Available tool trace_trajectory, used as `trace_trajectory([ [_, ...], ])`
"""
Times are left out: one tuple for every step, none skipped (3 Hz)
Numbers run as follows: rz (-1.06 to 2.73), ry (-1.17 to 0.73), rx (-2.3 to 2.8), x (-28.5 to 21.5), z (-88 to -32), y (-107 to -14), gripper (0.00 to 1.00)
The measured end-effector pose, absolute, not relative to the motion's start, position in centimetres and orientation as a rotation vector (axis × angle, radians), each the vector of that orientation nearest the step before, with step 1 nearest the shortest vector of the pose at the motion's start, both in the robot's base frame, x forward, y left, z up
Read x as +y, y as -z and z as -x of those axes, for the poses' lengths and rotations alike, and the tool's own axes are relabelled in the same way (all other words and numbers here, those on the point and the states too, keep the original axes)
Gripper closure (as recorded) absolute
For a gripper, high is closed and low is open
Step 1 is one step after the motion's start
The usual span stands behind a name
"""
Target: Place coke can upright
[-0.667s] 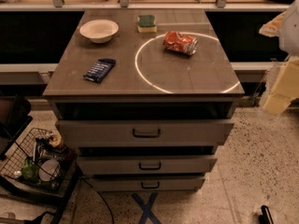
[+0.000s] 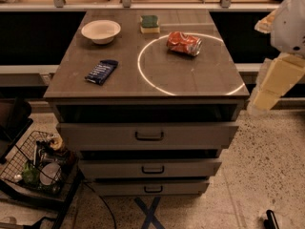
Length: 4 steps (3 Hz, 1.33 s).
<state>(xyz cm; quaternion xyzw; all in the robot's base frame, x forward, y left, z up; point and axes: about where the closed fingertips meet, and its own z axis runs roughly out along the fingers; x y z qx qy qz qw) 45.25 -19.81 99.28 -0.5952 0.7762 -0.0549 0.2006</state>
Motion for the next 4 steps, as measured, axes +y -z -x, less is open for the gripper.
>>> trace_trajectory([
  [1.623,0.141,2.15,-17.2,-49.0,-99.8,0.0],
  [1.592,0.171,2.149,-14.5,-53.4,-101.3,0.0],
  [1.575,0.282,2.176,-12.0,-58.3,-102.8,0.0],
  [1.565,0.4,2.215,-9.4,-63.6,-102.7,0.0],
])
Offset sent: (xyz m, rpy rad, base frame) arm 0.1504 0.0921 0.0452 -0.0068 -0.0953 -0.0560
